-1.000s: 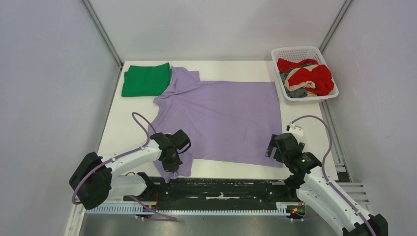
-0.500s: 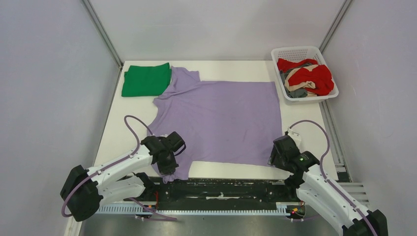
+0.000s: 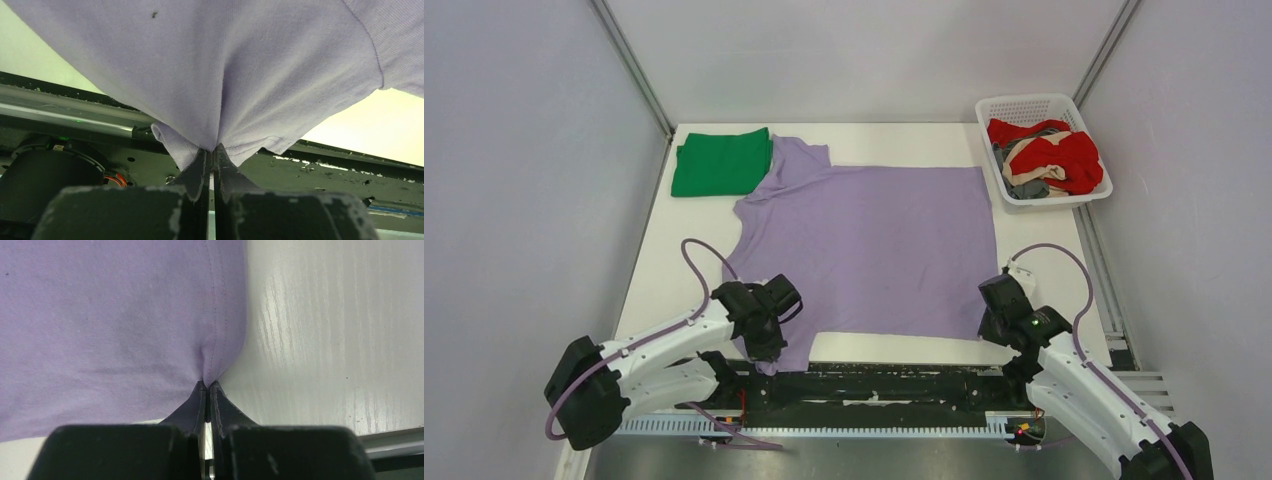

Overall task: Fold and stack the t-shirts
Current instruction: Grab the side of the flattened tshirt closest away from the robot with both arms, then fold the flattened tshirt in 1/3 of the way

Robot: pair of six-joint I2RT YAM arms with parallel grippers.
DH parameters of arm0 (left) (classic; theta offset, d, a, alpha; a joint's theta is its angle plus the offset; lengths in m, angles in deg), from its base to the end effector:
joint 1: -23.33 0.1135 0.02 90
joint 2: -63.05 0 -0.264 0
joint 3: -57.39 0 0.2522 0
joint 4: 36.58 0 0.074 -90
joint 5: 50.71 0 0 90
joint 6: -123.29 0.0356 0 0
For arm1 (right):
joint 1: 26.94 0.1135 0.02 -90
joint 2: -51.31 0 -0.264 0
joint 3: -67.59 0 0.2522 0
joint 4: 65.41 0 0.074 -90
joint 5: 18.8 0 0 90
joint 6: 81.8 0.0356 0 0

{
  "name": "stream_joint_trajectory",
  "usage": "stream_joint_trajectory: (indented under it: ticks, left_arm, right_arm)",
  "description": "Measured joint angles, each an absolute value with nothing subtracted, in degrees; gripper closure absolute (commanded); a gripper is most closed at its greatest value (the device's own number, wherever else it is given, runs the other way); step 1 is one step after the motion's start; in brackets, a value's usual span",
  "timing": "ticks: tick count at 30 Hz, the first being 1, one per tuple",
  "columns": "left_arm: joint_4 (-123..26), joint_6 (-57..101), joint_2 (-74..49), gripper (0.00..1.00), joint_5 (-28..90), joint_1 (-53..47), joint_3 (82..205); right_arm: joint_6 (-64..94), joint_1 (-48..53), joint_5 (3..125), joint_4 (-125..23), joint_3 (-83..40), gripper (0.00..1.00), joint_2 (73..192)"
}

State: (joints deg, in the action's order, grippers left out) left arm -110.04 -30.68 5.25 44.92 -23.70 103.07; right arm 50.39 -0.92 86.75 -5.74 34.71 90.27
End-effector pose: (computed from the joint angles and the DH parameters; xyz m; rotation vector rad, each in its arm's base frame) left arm 0.0941 -0.0959 0.1748 -0.4500 2.9832 -0.0119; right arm 0.1030 0.0397 0.1540 0.4484 2.6051 0.0196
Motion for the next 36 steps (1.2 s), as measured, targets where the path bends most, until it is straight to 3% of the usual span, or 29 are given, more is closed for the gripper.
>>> stream_joint_trajectory:
  ticks: [14, 24, 36]
  left_arm:
    - [-110.1, -27.6, -9.0, 0.98, 51.8, -22.7, 118.8]
    - [-108.6, -18.3, -17.0, 0.98, 54.3, -12.7, 132.1]
    - [-105.9, -10.9, -24.0, 0.98, 54.4, -6.2, 141.2]
  right_arm:
    - [45.5, -0.9, 85.5, -16.2, 30.5, 1.0, 94.2]
    - [41.9, -3.8, 89.3, -21.7, 23.5, 1.0, 99.1]
    - [36.5, -11.9, 85.6, -30.6, 21.7, 1.0, 106.0]
